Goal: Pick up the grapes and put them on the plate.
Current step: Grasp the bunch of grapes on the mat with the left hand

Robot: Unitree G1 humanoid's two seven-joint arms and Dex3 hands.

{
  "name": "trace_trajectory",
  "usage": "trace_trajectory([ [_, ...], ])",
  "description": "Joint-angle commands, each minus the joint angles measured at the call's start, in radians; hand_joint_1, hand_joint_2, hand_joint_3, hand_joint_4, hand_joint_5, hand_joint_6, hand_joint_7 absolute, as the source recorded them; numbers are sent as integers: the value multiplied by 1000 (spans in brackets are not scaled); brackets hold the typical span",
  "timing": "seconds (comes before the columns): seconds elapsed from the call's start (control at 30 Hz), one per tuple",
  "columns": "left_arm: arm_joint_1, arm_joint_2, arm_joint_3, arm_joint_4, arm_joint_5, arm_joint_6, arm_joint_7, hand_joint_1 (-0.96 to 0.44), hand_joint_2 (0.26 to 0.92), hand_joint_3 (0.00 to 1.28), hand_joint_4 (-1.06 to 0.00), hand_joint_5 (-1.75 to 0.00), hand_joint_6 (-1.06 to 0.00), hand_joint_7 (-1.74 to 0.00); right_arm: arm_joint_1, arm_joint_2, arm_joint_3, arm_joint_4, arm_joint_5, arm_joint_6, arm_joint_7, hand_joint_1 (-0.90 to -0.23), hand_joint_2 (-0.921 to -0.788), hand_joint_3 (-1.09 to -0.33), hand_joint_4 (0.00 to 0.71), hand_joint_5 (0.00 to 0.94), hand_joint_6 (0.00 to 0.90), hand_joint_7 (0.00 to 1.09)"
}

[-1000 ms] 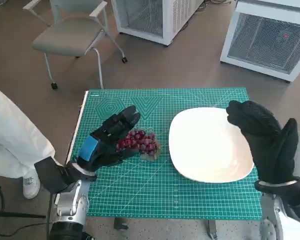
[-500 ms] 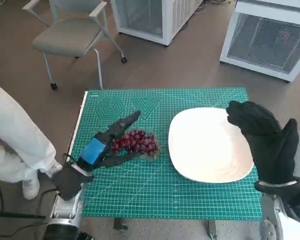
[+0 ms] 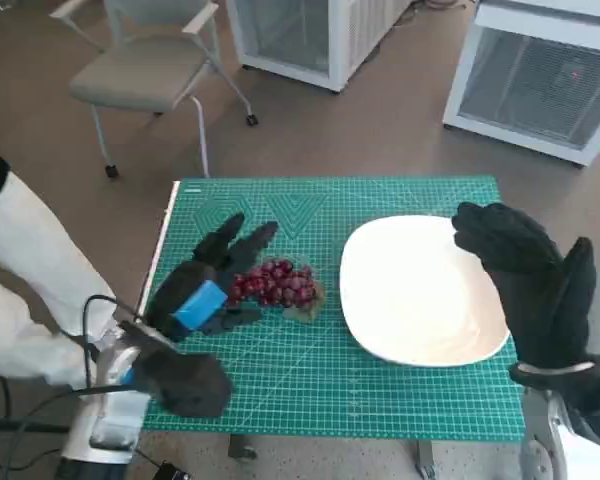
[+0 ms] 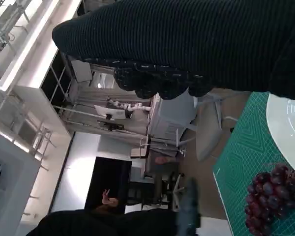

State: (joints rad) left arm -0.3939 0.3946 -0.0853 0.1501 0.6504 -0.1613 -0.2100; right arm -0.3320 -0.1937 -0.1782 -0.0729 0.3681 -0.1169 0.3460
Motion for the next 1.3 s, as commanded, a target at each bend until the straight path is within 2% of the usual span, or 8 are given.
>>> trace_trajectory([
  [0.03, -78, -10, -78, 30, 91, 133, -18, -243, 730, 0, 1, 1, -153, -5, 20, -3, 1, 6, -5, 13, -1, -319, -921, -589, 369, 902, 266, 1025],
  [0.23, -155, -35, -165, 91, 178, 276, -31, -227, 717, 0, 1, 1, -163, -8, 21, -2, 3, 3, -2, 16, 1, -318, -921, -590, 369, 901, 266, 1025],
  [0.37, -200, -49, -208, 146, 195, 325, -35, -220, 714, 0, 1, 1, -165, -7, 24, -1, 2, 3, 1, 16, 3, -319, -921, -590, 369, 901, 266, 1025],
  [0.77, -325, -77, -299, 348, 177, 356, -27, -222, 719, 2, 1, 1, -175, -8, 34, -5, -2, -9, 6, 22, 3, -320, -921, -590, 369, 901, 262, 1023],
  [1.3, -449, -136, -362, 614, 153, 370, 30, -226, 721, 2, 1, 1, -179, -6, 43, -1, -6, -15, 1, 26, -4, -319, -921, -591, 367, 900, 260, 1019],
])
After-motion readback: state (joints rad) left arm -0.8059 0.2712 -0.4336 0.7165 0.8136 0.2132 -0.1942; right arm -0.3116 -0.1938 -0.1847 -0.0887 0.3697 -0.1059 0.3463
